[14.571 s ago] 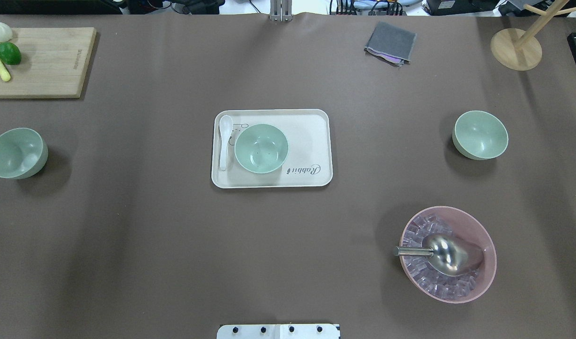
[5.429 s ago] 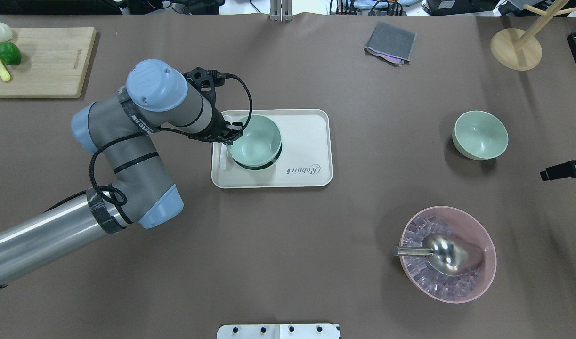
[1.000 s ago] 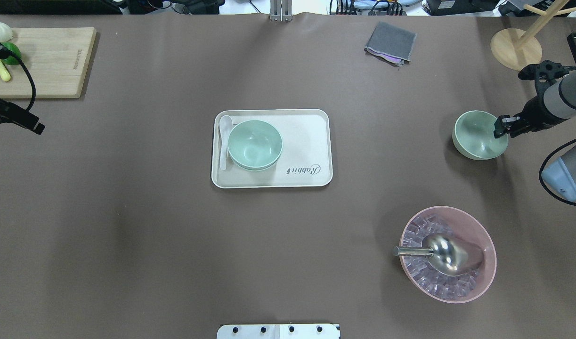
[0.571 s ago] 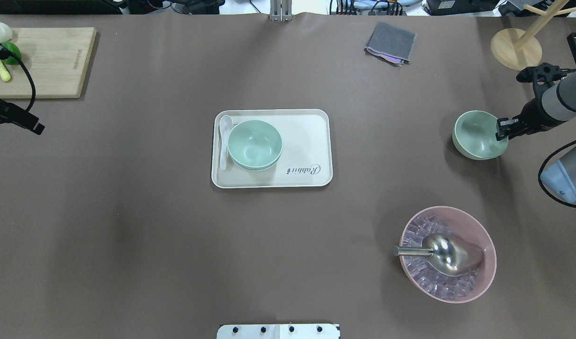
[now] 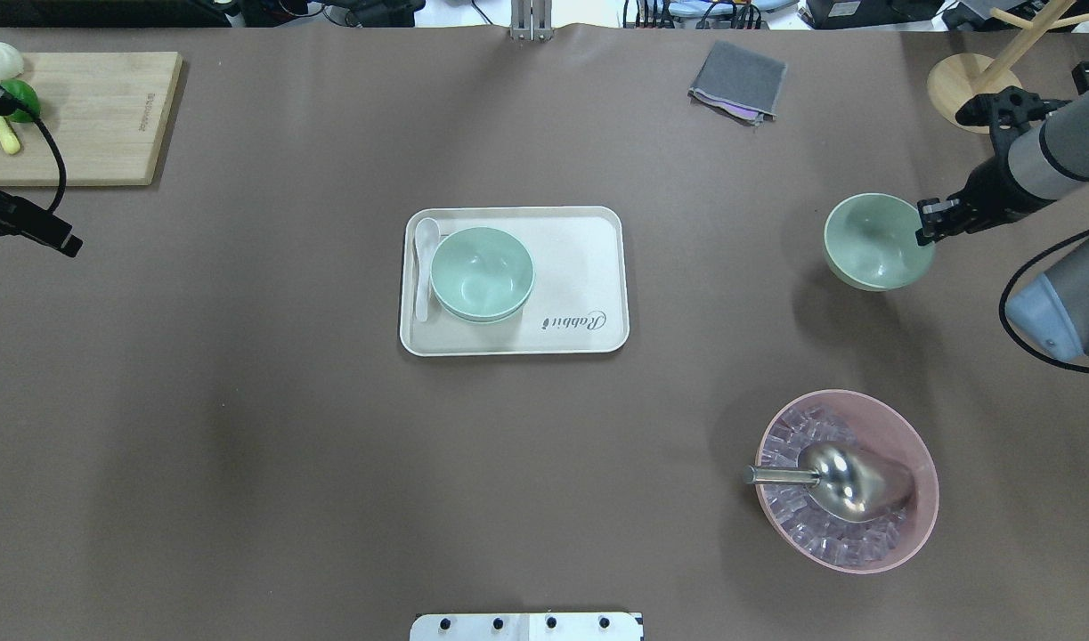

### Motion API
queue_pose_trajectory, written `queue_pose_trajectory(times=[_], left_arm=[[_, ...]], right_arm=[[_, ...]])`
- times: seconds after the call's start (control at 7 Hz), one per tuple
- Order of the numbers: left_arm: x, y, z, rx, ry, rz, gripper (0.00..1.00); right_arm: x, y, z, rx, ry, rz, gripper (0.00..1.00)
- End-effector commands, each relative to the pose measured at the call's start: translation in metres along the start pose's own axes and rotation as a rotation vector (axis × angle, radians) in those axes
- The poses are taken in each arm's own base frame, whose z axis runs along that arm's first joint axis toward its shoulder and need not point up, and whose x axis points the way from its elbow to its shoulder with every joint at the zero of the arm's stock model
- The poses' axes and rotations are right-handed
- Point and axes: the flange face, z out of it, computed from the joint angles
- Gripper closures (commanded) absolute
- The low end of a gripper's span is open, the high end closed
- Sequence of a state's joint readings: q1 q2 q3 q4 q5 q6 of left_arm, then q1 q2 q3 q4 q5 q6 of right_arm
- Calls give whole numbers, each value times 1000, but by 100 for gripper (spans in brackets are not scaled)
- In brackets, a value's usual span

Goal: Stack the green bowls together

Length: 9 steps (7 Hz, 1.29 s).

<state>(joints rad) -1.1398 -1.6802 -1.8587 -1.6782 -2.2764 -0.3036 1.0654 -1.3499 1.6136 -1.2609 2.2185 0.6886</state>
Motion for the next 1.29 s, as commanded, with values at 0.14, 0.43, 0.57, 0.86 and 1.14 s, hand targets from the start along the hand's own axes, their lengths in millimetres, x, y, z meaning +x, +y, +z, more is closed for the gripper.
queue_pose_trajectory(times=[0.14,0.43,0.57,0.86,1.14], left_arm=[[-7,6,3,-19,0,-30,2],[-75,28,-5,-38,-40,-128,2],[-120,36,-22,-45,-63,-180,2],[-203,62,-56,-90,-70,-148,2],[-237,74,-65,-85,-71,-113,2]], right_arm=[[-164,-27,-49,-41,-32,178,100],[-244,-17,-55,-45,-83,249,100],[-284,-7,-51,-30,-86,293,100],[-355,15,-49,-18,-109,348,100],[-414,40,-28,9,-97,394,100]])
